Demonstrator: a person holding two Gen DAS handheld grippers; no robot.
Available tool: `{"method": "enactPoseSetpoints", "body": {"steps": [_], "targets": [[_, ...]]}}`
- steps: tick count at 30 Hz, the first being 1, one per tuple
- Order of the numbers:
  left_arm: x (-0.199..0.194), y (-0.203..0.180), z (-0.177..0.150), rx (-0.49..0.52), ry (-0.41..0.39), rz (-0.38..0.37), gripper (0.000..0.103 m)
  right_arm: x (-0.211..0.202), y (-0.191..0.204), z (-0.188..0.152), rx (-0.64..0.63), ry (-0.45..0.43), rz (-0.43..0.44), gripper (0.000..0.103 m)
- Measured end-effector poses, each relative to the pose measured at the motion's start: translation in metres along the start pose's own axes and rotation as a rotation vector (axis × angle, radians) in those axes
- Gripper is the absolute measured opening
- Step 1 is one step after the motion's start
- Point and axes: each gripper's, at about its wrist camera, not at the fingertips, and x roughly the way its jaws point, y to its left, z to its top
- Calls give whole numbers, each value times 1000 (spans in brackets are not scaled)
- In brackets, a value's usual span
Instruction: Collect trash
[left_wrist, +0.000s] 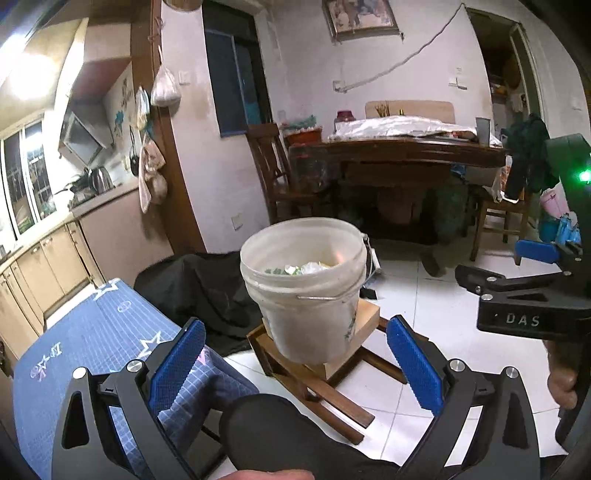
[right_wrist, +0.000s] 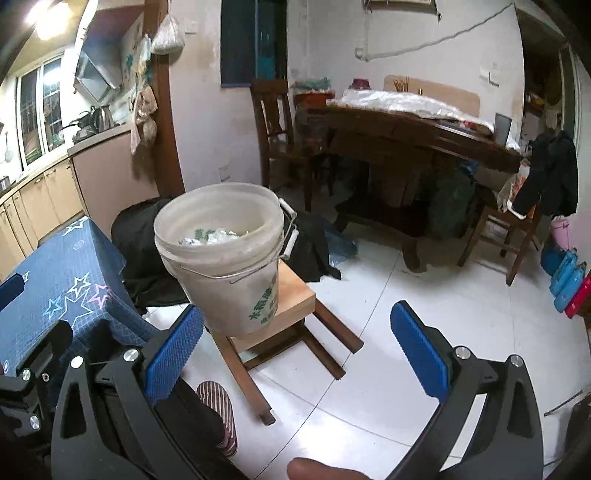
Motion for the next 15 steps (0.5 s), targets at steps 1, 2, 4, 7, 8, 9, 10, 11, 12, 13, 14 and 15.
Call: {"method": "enactPoseSetpoints", "body": {"steps": [1,2,4,7,8,9,10,11,12,13,14,15], "targets": [[-4,0,-1,1,-13,5,98,-4,0,0,0,-14,5,98],[-6,0,-1,1,-17,6,98,-9,1,1,-2,-29,12,98],[-9,1,-2,0,-23,4,98,-14,2,3,-1,-51,19,98],[-12,5,-4,-16,-32,4,98,-17,4,4,-2,-61,28,98],[-12,6,-4,-24,-33,6,98,-17,6,4,-5,-60,27,98],[-12,8,-4,-33,-34,7,98,-16,7,4,-10,-58,26,98],[-12,10,-5,-46,-35,10,98,-15,8,4,-14,-56,24,98],[-12,12,-6,-54,-38,9,98,-14,9,3,-18,-54,21,98],[-13,15,-6,-60,-43,12,98,-13,11,2,-25,-55,14,98],[-14,16,-7,-64,-50,20,98,-11,14,1,-35,-55,6,98],[-14,18,-7,-67,-52,29,98,-11,16,0,-39,-54,7,98],[-14,19,-7,-69,-53,37,98,-10,17,-1,-39,-46,13,98]]}}
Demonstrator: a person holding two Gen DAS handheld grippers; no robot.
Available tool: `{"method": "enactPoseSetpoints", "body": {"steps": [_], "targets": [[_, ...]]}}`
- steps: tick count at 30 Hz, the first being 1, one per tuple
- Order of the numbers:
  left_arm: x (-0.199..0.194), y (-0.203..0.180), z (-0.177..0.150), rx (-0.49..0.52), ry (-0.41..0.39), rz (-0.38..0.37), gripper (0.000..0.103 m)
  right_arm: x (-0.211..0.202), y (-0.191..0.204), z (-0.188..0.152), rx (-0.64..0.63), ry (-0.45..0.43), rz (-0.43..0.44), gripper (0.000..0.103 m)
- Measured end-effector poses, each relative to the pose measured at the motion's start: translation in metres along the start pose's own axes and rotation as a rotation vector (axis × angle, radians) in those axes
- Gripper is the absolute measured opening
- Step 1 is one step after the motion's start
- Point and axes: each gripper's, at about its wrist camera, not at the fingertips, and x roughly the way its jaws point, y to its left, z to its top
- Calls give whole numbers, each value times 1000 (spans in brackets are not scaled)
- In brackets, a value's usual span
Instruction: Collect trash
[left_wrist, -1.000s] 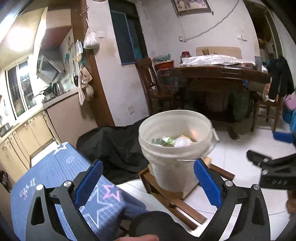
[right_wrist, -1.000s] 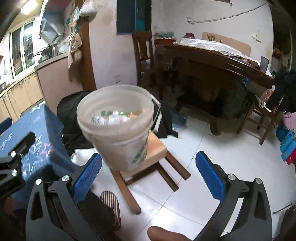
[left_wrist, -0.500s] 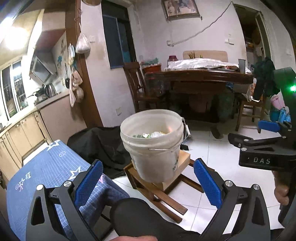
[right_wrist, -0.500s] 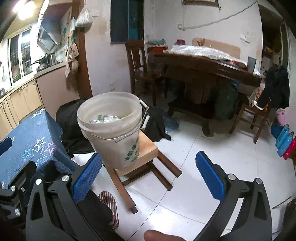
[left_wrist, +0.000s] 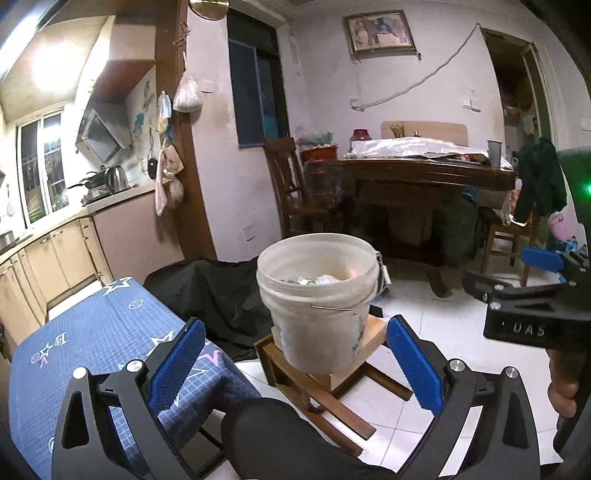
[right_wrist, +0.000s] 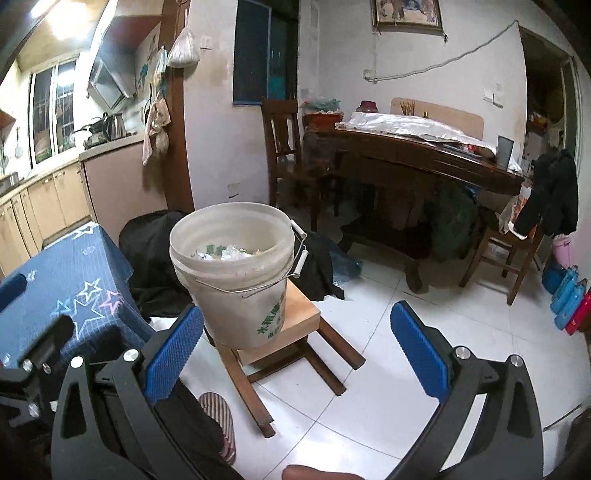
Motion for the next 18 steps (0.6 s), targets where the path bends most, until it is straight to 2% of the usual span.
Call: {"method": "enactPoseSetpoints", "body": {"steps": [8,15,18], "targets": [[-5,0,-1,4,-24,38,98,1,3,-3,-14,8,28,98],[3,7,-1,-26,24,92,98,1,6,-3,-38,0,73,98],[4,7,-1,-24,25,93,98,2,5,-3,-44,3,93,98]]}}
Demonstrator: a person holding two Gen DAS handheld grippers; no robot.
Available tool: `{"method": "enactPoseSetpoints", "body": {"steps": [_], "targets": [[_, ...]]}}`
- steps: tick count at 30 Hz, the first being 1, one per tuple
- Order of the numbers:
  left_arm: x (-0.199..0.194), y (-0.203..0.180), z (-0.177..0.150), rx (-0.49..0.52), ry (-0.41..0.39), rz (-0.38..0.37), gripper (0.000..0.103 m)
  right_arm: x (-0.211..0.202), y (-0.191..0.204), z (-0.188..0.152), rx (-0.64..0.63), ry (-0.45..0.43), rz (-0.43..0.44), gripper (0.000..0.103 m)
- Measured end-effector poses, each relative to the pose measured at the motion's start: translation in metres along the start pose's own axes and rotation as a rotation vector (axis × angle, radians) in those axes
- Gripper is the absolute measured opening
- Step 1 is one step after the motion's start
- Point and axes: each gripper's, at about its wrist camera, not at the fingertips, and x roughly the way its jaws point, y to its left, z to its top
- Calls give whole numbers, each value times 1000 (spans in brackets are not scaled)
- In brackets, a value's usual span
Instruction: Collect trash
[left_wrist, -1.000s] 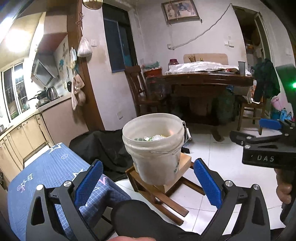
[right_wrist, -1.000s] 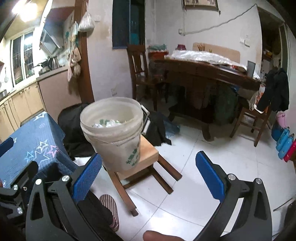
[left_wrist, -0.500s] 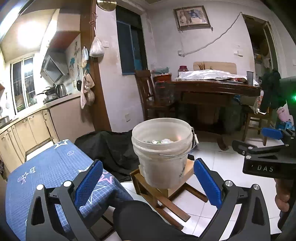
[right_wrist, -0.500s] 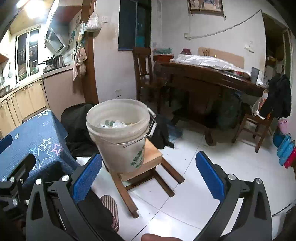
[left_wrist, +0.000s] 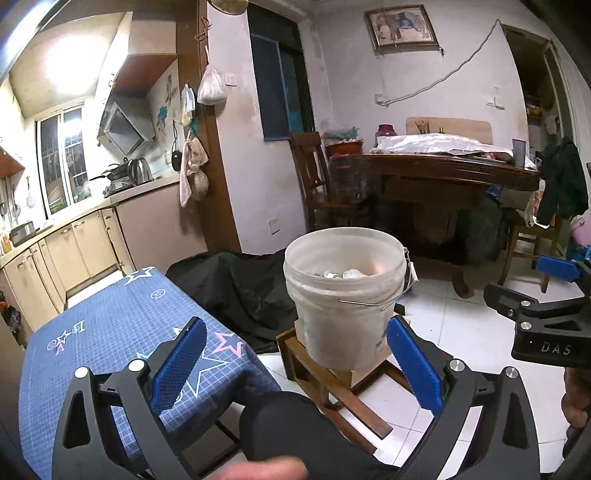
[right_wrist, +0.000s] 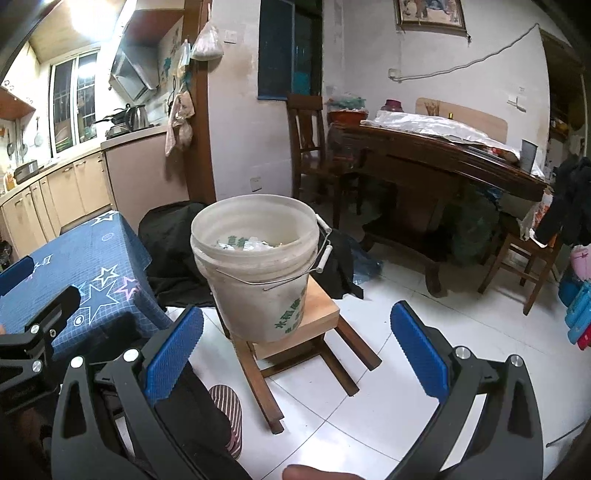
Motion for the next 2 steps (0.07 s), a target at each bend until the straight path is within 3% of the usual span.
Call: {"method": "enactPoseSetpoints", "body": {"steps": [2], "targets": [[-1,-2,0,7,-5,5,98,0,0,0,-3,3,19,98]]}}
